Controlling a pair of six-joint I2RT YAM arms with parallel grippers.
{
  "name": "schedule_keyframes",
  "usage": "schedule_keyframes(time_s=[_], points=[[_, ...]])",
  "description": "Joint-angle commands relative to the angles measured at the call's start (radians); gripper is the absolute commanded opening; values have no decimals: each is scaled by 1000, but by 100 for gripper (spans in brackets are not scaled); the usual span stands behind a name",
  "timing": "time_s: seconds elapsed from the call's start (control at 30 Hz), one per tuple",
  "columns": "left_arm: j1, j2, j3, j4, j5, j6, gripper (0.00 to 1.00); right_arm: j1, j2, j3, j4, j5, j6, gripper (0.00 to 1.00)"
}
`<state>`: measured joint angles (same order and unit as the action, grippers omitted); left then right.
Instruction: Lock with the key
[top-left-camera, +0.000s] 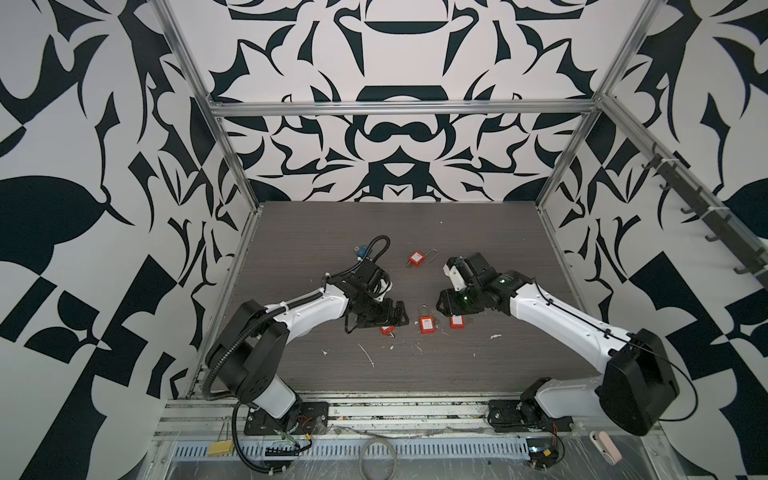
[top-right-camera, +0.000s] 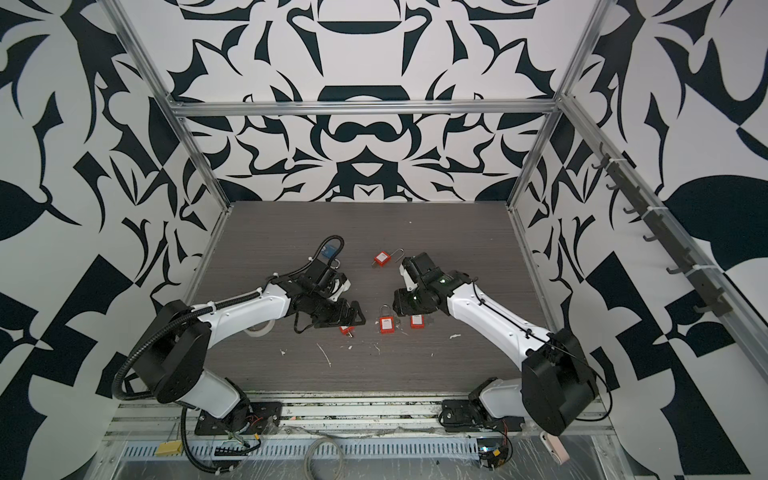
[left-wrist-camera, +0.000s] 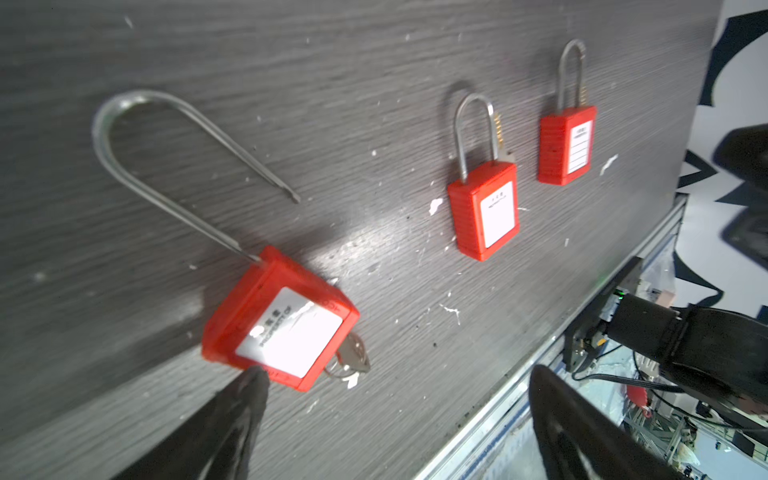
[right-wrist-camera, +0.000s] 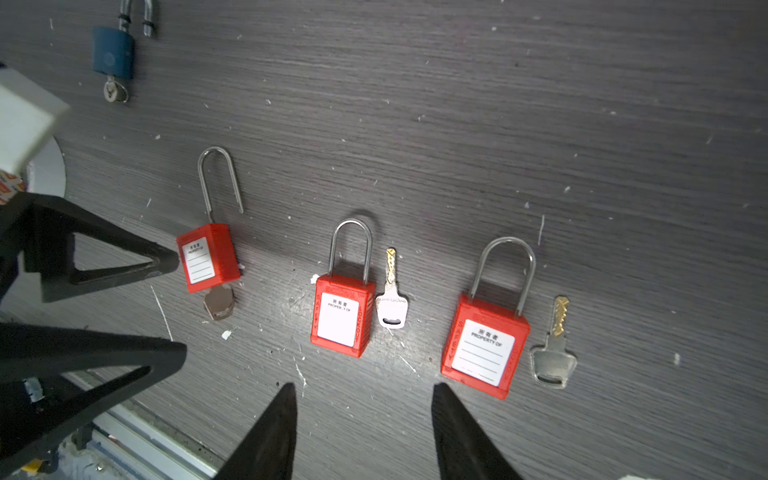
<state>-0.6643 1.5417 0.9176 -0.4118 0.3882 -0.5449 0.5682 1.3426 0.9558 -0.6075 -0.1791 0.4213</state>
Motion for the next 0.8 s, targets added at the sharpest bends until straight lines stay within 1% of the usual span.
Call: schedule_keyframes(time_s=[0.0, 0.1, 0.13, 0.2, 0.33, 0.43, 0.53, 0.67, 0.77], points=[[77, -138, -8, -9, 1, 26, 99, 31, 3, 54, -25, 14, -10, 55], [181, -257, -29, -58, -19, 67, 99, 116, 56, 108, -45, 54, -9, 55], [218, -314, -35, -77, -24, 87, 99, 150, 91, 138, -53, 60, -9, 55], [292, -371, -48, -107, -28, 119, 99, 209, 178, 207, -75, 80, -5, 57], [435, -443, -65, -150, 3, 172, 99, 286, 349, 362, -147, 117, 6, 58], [510, -467, -75, -165, 13, 191, 99, 331, 446, 450, -172, 122, 3, 59], [549, -471, -83, -161, 24, 190, 99, 359, 531, 528, -201, 134, -6, 59], [554, -467, -97, -144, 46, 186, 99, 382, 631, 620, -258, 171, -27, 60], [553, -467, -105, -143, 43, 190, 99, 389, 670, 655, -272, 175, -39, 60]])
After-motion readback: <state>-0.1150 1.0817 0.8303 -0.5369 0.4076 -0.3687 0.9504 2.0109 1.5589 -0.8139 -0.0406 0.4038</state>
